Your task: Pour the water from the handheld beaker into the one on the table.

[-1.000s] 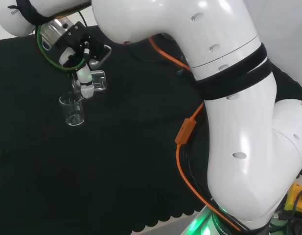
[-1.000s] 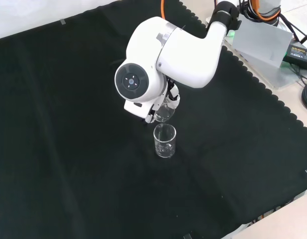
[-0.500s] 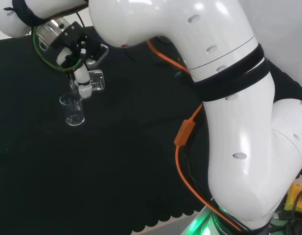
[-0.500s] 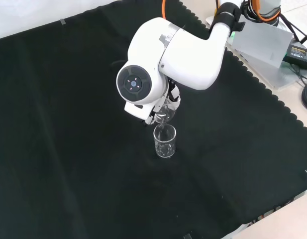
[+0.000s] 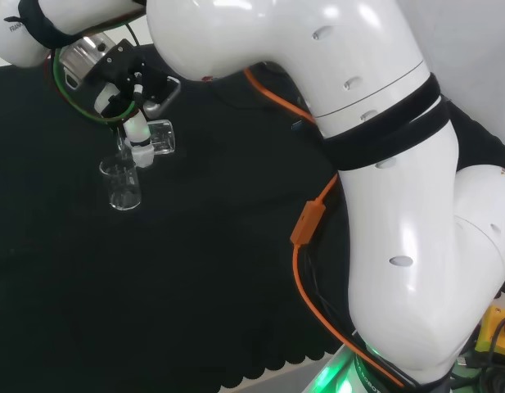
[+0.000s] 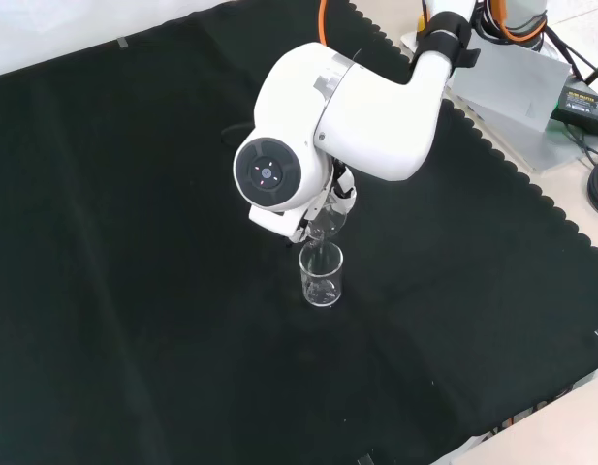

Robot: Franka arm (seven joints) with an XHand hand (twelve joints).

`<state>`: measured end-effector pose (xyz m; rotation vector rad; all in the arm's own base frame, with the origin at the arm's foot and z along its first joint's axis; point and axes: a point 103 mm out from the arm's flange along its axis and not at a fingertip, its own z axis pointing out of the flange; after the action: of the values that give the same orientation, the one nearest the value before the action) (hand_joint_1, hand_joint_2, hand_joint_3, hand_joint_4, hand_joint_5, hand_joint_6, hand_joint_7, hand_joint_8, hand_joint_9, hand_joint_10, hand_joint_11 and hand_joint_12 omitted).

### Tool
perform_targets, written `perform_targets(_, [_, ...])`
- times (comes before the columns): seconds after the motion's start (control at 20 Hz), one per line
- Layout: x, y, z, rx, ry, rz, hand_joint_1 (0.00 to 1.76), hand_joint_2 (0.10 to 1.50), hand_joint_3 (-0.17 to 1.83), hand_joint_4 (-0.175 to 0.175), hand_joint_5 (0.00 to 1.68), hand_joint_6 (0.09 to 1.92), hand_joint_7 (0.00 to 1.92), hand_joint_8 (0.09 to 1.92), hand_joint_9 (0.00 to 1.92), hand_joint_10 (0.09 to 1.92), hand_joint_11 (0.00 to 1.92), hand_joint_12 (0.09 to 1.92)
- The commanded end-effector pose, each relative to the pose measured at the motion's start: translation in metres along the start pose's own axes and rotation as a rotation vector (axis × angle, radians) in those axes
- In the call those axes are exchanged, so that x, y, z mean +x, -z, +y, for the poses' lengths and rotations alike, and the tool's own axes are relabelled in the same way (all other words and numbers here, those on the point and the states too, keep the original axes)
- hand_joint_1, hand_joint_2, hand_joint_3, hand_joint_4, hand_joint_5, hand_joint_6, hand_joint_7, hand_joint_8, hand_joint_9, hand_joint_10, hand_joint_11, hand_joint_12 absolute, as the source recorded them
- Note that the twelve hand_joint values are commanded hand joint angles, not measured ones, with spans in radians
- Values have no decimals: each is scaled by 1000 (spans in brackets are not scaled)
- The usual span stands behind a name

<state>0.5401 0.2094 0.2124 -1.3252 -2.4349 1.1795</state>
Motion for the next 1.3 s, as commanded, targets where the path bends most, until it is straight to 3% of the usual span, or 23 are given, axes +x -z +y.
perform_targets(0.05, [3, 5, 0, -7, 3, -4, 1311, 637, 706, -175, 1222, 746, 1287, 724, 1645, 516, 1322, 706])
perform_targets(1.3, [6, 9, 2, 31, -3, -29, 1310, 636, 712, -175, 1218, 754, 1283, 733, 1646, 517, 1323, 709])
